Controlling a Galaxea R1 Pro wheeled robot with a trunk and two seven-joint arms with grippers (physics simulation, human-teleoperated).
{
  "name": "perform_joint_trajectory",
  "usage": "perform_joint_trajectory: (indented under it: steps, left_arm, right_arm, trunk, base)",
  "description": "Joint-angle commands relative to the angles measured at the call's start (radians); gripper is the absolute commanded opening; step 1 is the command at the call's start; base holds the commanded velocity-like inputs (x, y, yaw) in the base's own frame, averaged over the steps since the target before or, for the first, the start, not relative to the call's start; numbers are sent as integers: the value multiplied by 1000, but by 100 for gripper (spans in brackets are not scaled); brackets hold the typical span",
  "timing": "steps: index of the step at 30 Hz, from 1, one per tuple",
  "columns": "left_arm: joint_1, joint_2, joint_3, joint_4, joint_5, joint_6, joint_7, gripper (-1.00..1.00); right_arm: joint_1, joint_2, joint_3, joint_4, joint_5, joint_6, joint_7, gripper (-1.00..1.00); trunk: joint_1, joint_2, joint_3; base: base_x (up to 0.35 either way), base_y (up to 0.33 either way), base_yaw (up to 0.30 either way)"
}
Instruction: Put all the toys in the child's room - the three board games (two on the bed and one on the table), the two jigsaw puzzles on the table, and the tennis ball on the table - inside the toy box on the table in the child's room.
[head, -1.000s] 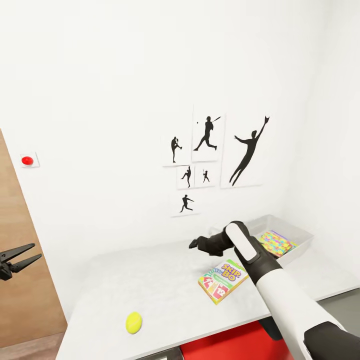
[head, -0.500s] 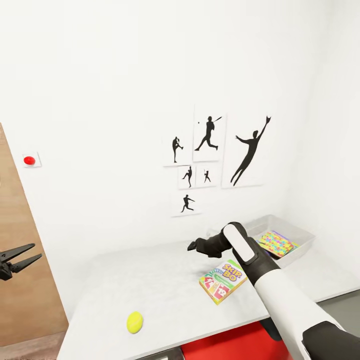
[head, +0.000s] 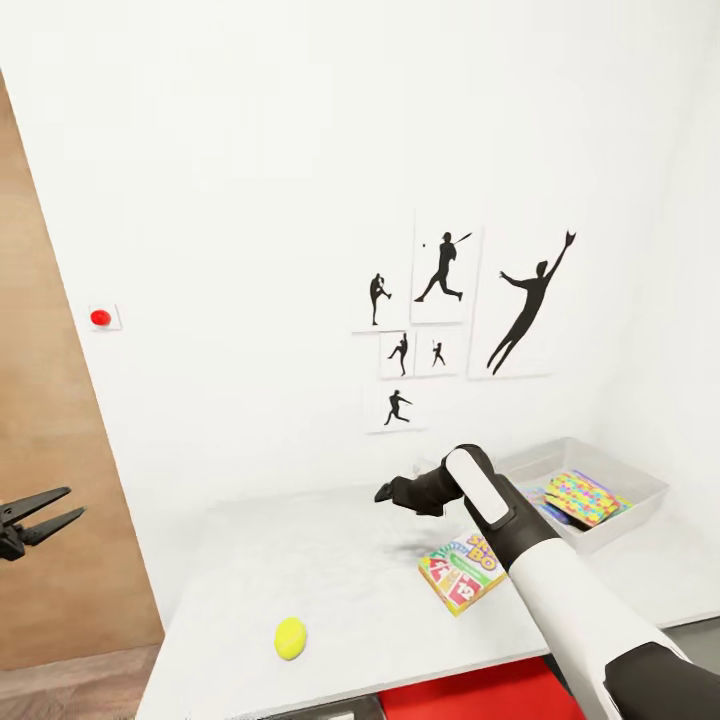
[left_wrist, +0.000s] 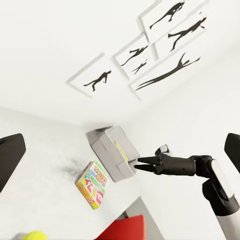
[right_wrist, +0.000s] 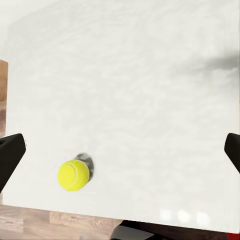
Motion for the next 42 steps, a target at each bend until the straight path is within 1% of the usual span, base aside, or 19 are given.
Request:
perform_joint_trajectory:
  steps: [1,18,21,25,26,28,29,30,32,33,34,37,39,42]
  left_arm:
    - [0,0,0,0,0,11,-3,100]
    - [2,-1,-3,3,3,12,-5,100]
    - [4,-3,-4,20,1,12,-5,100]
    - [5,6,3,67,-3,8,-2,100]
    - [6,19,10,105,-9,-2,-6,100]
    - [8,41,21,135,-11,-21,-18,100]
    - [9,76,29,157,-14,-42,-38,100]
    - [10,94,31,165,-16,-53,-51,100]
    - [12,123,35,177,-17,-71,-79,100]
    - [14,141,38,185,-17,-81,-92,100]
    - [14,150,40,190,-17,-87,-92,100]
    - [15,154,42,194,-17,-94,-92,100]
    - [16,155,42,196,-17,-97,-92,100]
    - [16,153,43,196,-19,-97,-92,100]
  right_arm:
    - [0,0,2,-1,-9,1,-10,100]
    - [0,-2,2,-9,-7,1,-10,100]
    - [0,-8,3,-11,-9,1,-10,100]
    - [0,-16,-2,-12,-13,1,-7,100]
    - [0,-18,-1,-14,-13,1,-6,100]
    - [0,-12,2,-16,-10,1,-9,100]
    - [0,-3,11,-14,-7,1,-14,100]
    - [0,2,18,-13,-6,1,-16,100]
    - [0,17,38,-7,-3,1,-20,100]
    - [0,33,60,10,-1,1,-23,100]
    - [0,43,76,31,-1,1,-24,100]
    - [0,58,90,65,1,-2,-24,100]
    - [0,62,98,79,1,-19,-23,100]
    - [0,61,103,93,1,-49,-21,100]
  trunk:
    - [0,-1,-1]
    - [0,-1,-1]
    - [0,-1,-1]
    - [0,-1,-1]
    - [0,-1,-1]
    - [0,-1,-1]
    - [0,-1,-1]
    - [0,-1,-1]
    - [0,-1,-1]
    - [0,-1,-1]
    - [0,-1,-1]
    - [0,-1,-1]
    - [0,-1,-1]
    - [0,-1,-1]
  base:
    - [0,0,250]
    - [0,0,270]
    - [0,0,215]
    - [0,0,99]
    - [0,0,46]
    - [0,0,33]
    - [0,0,19]
    - [0,0,15]
    - [0,0,11]
    - [0,0,6]
    - [0,0,4]
    - [0,0,2]
    - [0,0,1]
    - [0,0,0]
